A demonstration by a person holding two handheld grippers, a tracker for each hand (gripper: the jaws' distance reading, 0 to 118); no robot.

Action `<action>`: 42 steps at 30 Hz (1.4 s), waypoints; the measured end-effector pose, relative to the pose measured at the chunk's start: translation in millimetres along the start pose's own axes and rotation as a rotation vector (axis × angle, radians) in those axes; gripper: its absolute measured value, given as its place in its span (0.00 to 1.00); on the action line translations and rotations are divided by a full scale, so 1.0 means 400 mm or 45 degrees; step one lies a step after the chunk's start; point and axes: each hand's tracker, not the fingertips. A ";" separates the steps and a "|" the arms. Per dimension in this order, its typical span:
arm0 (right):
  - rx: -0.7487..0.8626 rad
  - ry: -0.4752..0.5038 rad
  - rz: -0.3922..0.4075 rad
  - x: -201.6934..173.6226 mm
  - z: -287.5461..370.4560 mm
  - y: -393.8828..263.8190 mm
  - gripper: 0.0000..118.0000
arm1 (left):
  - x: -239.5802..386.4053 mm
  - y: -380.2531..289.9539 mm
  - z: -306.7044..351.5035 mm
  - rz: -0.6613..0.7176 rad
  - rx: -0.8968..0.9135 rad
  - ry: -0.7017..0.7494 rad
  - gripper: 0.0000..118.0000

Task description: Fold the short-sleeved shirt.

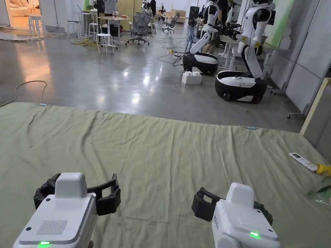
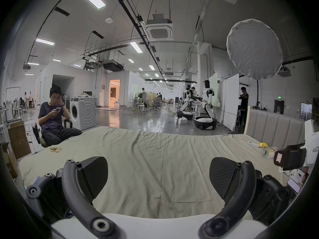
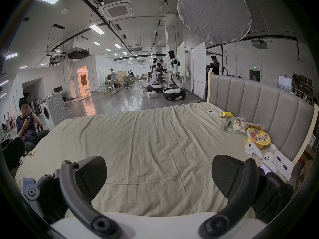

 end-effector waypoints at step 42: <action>0.078 0.014 0.037 0.035 -0.013 -0.016 1.00 | -0.017 -0.011 -0.004 -0.027 -0.041 -0.004 1.00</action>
